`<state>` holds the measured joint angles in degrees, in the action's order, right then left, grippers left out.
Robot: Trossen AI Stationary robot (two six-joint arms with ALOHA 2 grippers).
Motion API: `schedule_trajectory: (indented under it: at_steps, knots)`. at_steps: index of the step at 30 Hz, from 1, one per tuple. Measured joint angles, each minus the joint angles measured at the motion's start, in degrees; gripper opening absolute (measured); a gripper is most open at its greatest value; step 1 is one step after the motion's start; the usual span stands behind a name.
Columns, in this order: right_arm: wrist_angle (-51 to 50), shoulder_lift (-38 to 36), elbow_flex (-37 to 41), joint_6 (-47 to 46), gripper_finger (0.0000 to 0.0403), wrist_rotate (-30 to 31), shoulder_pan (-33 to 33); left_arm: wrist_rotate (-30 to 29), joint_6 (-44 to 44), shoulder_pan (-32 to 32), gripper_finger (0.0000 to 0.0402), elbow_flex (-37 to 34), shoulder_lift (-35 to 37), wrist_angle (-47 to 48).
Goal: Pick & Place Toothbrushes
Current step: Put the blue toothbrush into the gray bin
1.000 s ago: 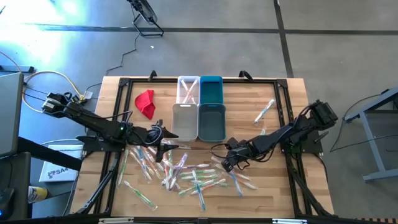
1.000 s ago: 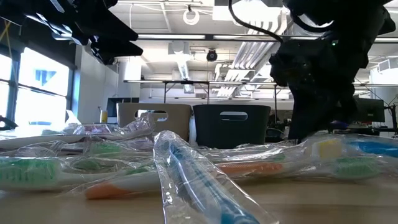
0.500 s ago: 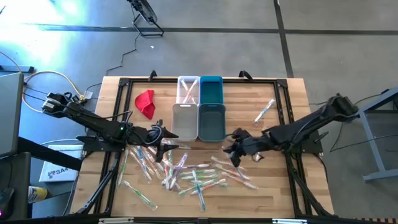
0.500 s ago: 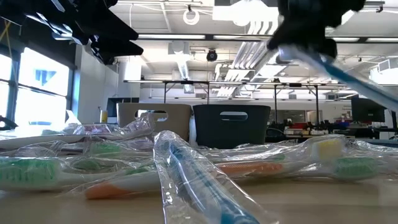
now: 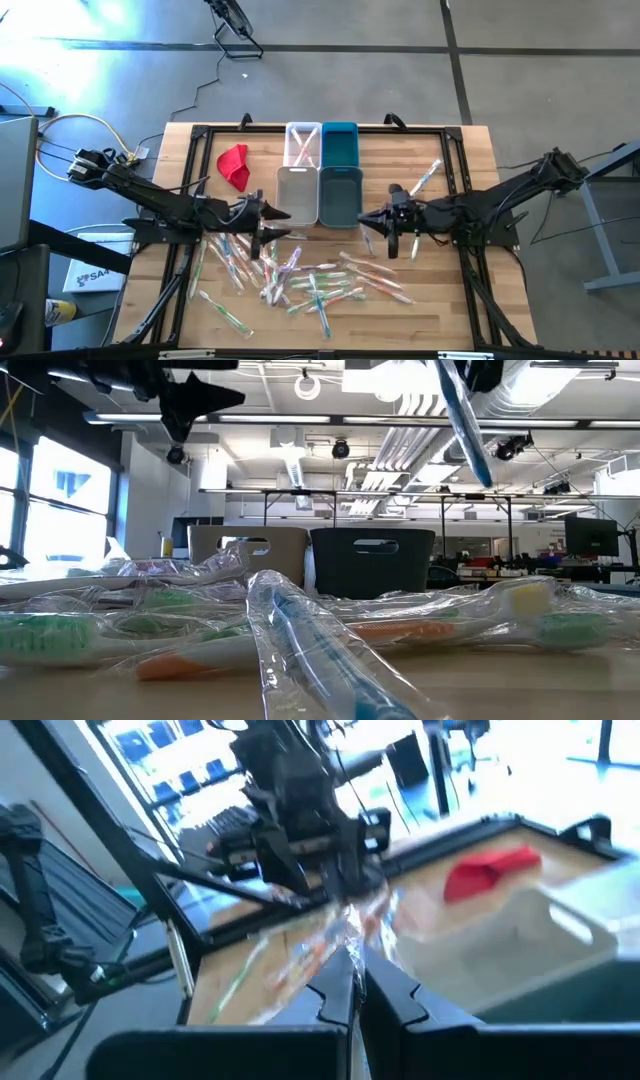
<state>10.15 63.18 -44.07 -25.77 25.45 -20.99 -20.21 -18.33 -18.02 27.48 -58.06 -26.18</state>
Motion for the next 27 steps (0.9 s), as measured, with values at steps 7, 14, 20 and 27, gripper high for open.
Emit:
schedule_trajectory:
  at_steps: [7, 14, 20, 27]
  knots:
    - [6.9, 0.0, 0.0, 7.0, 0.0003, -0.5, 0.0, 0.0, -0.2, 0.0, 0.0207, 0.0, 0.0, -3.2]
    - [9.0, 0.0, 0.0, 9.6, 0.0003, -1.5, 0.0, -0.5, -1.4, 0.0, 0.0207, 0.0, -2.0, -7.6]
    - [9.2, 0.4, 0.0, 10.5, 0.0003, -1.5, 0.0, -2.1, -1.4, 0.0, 0.0207, 0.0, -7.2, -15.5]
    - [12.6, 3.3, 0.0, 11.4, 0.0003, -1.6, 0.3, -2.0, -0.6, 0.0, 0.0183, 2.5, -13.7, -19.3]
